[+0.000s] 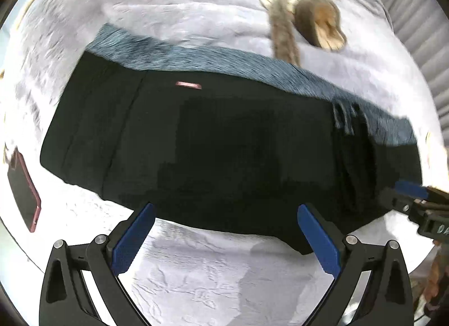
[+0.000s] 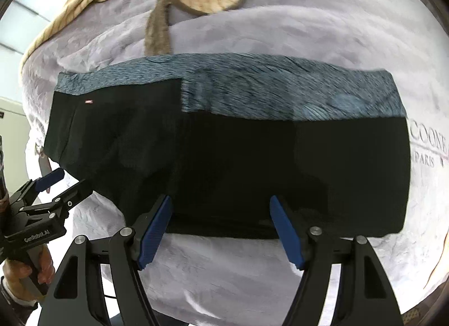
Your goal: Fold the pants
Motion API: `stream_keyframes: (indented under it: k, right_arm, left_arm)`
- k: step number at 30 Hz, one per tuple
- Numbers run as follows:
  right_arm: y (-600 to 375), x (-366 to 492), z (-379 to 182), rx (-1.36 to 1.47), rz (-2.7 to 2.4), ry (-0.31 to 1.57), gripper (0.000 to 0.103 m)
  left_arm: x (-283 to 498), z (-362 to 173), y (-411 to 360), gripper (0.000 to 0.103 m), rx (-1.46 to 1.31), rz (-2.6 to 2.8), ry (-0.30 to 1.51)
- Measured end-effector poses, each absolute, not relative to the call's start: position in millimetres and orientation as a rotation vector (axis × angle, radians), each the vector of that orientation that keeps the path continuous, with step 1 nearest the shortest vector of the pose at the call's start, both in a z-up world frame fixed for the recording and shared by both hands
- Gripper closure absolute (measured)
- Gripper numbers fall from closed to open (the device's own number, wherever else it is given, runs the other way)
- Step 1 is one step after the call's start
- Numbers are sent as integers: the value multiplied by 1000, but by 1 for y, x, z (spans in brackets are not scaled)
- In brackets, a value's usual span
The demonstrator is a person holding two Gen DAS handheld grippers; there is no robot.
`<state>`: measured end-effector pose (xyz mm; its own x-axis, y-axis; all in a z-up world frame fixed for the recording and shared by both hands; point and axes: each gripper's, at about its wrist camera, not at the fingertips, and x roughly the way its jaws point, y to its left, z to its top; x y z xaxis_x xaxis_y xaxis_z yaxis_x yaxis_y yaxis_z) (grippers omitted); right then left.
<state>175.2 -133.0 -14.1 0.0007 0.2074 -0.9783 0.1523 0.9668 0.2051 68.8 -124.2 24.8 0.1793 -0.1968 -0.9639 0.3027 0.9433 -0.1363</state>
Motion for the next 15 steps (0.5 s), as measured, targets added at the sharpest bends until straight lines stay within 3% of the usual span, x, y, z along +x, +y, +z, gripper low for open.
stream_keyframes:
  k: [15]
  right_arm:
    - [-94,176,-42,201,115,1624,25]
  left_arm:
    - [104,-4,13,1,-396,-290,1290]
